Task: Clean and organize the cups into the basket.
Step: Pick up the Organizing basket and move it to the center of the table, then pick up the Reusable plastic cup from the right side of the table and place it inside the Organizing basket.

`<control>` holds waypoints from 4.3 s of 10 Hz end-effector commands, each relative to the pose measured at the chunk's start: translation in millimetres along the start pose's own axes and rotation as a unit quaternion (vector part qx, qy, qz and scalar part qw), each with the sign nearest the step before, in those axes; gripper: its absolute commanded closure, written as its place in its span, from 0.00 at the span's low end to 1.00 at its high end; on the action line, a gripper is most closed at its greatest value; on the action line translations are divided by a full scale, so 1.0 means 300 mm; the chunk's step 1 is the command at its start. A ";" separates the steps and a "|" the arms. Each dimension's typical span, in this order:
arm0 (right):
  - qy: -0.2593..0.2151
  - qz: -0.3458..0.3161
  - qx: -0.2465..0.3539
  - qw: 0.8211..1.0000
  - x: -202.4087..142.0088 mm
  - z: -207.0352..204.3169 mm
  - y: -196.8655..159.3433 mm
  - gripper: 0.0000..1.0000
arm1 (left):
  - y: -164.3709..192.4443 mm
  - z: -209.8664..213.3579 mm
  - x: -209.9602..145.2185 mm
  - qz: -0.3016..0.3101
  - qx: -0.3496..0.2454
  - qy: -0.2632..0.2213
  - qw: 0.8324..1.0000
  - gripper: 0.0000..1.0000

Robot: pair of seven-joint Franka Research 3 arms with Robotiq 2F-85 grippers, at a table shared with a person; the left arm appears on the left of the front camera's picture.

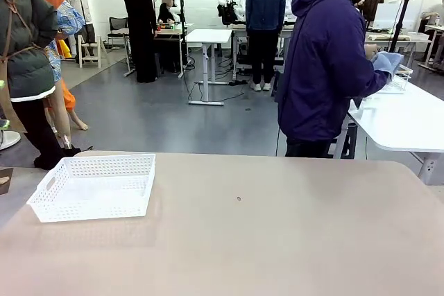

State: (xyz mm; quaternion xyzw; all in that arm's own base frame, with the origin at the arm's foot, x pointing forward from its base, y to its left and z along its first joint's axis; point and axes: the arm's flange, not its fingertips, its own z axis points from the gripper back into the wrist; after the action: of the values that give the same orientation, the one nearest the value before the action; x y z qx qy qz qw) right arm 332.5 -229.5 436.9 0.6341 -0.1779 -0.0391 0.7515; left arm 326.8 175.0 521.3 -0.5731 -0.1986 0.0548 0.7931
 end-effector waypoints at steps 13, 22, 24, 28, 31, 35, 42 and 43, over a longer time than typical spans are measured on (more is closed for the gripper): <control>-0.052 0.026 0.001 0.998 -0.106 0.128 0.102 0.00 | 0.060 0.169 -0.029 0.026 0.027 -0.075 0.997 0.00; -0.052 0.026 0.001 0.998 -0.106 0.128 0.102 0.00 | 0.060 0.169 -0.029 0.026 0.027 -0.075 0.997 0.00; -0.052 0.026 0.001 0.998 -0.106 0.128 0.102 0.00 | 0.060 0.169 -0.029 0.026 0.027 -0.075 0.997 0.00; -0.052 0.026 0.001 0.998 -0.106 0.128 0.102 0.00 | 0.060 0.169 -0.029 0.026 0.027 -0.075 0.997 0.00; -0.052 0.026 0.001 0.998 -0.106 0.128 0.102 0.00 | 0.060 0.169 -0.029 0.026 0.027 -0.075 0.997 0.00; -0.052 0.026 0.001 0.998 -0.106 0.128 0.102 0.00 | 0.060 0.169 -0.029 0.026 0.027 -0.075 0.997 0.00; -0.052 0.026 0.001 0.998 -0.106 0.128 0.102 0.00 | 0.060 0.169 -0.029 0.026 0.027 -0.075 0.997 0.00; -0.052 0.026 0.001 0.998 -0.106 0.128 0.102 0.00 | 0.060 0.169 -0.029 0.026 0.027 -0.075 0.997 0.00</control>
State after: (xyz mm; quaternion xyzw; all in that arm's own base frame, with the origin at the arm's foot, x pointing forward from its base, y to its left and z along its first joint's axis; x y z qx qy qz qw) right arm 285.1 -248.9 463.1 0.6250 -0.2318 -0.0547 0.7434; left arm 301.4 223.6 515.4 -0.5480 -0.2410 0.1264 0.7910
